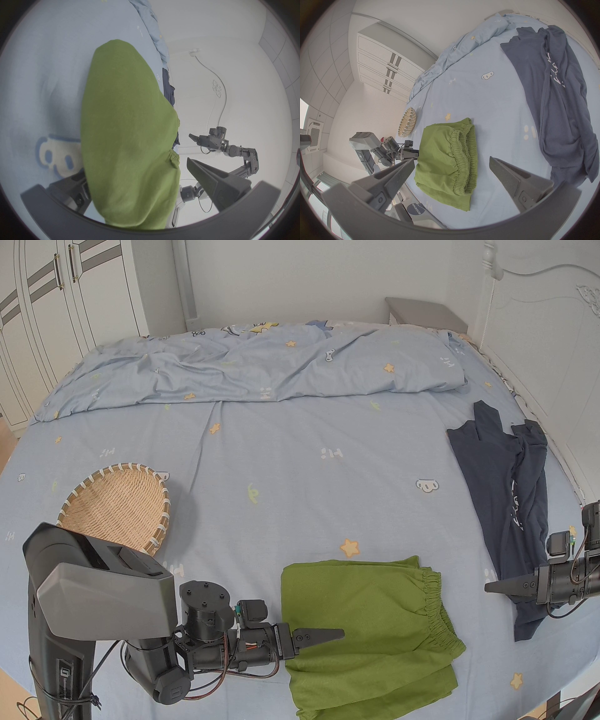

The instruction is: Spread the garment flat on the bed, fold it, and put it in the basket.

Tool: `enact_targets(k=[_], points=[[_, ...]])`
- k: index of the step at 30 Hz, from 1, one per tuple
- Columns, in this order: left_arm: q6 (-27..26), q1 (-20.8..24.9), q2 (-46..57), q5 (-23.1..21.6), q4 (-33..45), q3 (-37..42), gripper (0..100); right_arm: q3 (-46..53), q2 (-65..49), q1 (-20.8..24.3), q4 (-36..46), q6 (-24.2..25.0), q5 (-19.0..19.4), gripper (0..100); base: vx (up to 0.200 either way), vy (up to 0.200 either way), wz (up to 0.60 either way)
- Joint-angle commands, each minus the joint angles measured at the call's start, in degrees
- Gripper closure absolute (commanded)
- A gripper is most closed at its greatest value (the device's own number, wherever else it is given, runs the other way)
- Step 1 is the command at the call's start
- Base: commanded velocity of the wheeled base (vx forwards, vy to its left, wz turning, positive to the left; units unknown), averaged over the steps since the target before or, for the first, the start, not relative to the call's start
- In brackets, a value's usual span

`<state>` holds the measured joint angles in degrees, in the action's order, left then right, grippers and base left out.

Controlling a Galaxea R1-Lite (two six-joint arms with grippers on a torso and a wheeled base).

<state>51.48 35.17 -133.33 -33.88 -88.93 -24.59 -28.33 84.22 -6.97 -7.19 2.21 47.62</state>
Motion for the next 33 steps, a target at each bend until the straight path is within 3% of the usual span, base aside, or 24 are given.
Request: enact_targets(k=[1, 3, 4, 12, 15, 19, 23, 26, 29, 30, 31, 33], points=[[0.8, 0.7, -0.5, 0.0, -0.3, -2.0, 0, 0.0, 0.0, -0.1, 0.0, 0.0, 0.0, 0, 0.000, 0.000, 0.00], [1.0, 1.1, -0.6, 0.0, -0.3, -2.0, 0, 0.0, 0.0, -0.1, 0.0, 0.0, 0.0, 0, 0.000, 0.000, 0.00], [1.0, 1.3, -0.6, 0.0, -0.2, -2.1, 100, 0.0, 0.1, -0.1, 0.0, 0.0, 0.0, 0, 0.000, 0.000, 0.00], [1.2, 0.7, -0.5, -0.4, 0.2, -2.8, 100, 0.0, 0.1, -0.1, -0.1, 0.0, 0.0, 0, 0.000, 0.000, 0.00], [1.1, -0.5, 4.4, -0.7, 3.3, -2.3, 100, -0.1, 0.1, 0.0, -0.1, 0.0, -0.2, 0, 0.000, 0.000, 0.00], [1.0, -2.7, 13.0, -1.1, 15.1, -3.4, 100, -0.8, -0.3, 0.0, 0.3, 0.2, -0.2, 0, 0.000, 0.000, 0.00], [-0.3, -5.6, 24.9, -1.1, 35.2, -9.3, 100, -2.8, -3.5, 3.1, 0.6, 2.5, -1.8, 0, 0.000, 0.000, 0.00], [-5.3, -7.1, 28.7, -1.2, 46.3, -14.2, 100, -6.4, -3.5, 6.4, 0.6, 5.4, -5.3, 0, 0.000, 0.000, 0.00], [-13.8, -8.8, 29.6, -1.2, 56.9, -18.0, 100, -10.2, -3.3, 9.3, 1.1, 7.4, -8.8, 0, 0.000, 0.000, 0.00], [-13.8, -8.8, 29.6, -1.2, 56.9, -18.0, 100, -10.2, -3.3, 9.3, 1.1, 7.4, -8.8, 0, 0.000, 0.000, 0.00], [-20.8, -10.5, 29.4, -1.1, 65.1, -21.6, 100, -12.1, -3.2, 10.8, 2.0, 8.0, -10.4, 0, 0.000, 0.000, 0.00], [-26.7, -12.2, 29.6, -1.3, 72.4, -24.5, 100, -13.2, -3.1, 11.7, 2.4, 8.1, -10.4, 0, 0.000, 0.000, 0.00]])
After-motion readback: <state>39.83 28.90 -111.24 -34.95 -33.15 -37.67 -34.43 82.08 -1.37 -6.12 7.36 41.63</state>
